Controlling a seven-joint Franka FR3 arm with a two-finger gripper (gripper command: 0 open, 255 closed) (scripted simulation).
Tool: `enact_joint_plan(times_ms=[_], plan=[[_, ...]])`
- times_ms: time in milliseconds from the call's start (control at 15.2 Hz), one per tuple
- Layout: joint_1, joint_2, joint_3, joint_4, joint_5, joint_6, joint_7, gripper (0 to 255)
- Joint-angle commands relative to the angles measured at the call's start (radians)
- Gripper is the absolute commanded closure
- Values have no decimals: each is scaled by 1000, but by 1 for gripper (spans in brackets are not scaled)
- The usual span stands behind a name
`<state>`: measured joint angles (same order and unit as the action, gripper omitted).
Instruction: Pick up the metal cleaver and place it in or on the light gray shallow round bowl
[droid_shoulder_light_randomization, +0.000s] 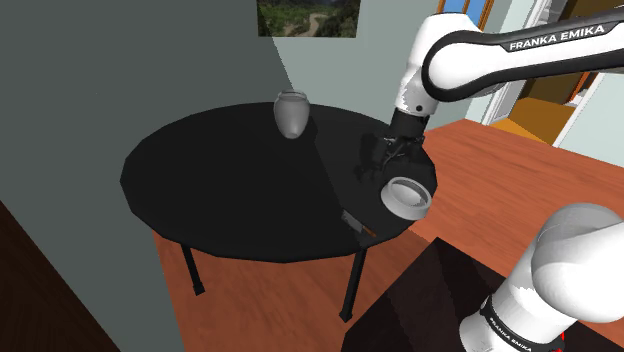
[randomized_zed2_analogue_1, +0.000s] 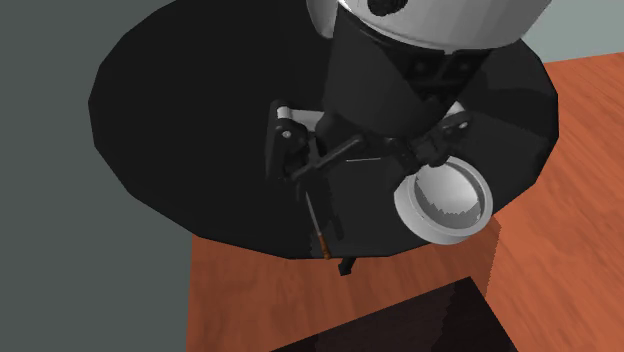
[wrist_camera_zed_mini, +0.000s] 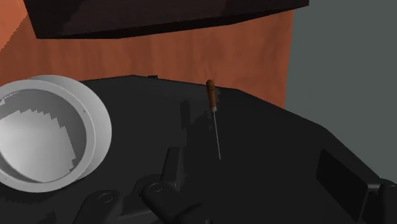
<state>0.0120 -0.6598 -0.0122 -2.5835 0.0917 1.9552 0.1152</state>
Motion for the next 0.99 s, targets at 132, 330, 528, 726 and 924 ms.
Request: enact_joint_plan(times_ms=[132,330,528,726,924], plan=[[13,111,16,-41,-12,148,-27,0],[20,208,26,-65,-25,264,-45,0],[24,317,37,-76,-42,380,-59,0],[25,438,48,-72,-66,493,-66,0],[25,491,50,-77,-74,550,-66,0]])
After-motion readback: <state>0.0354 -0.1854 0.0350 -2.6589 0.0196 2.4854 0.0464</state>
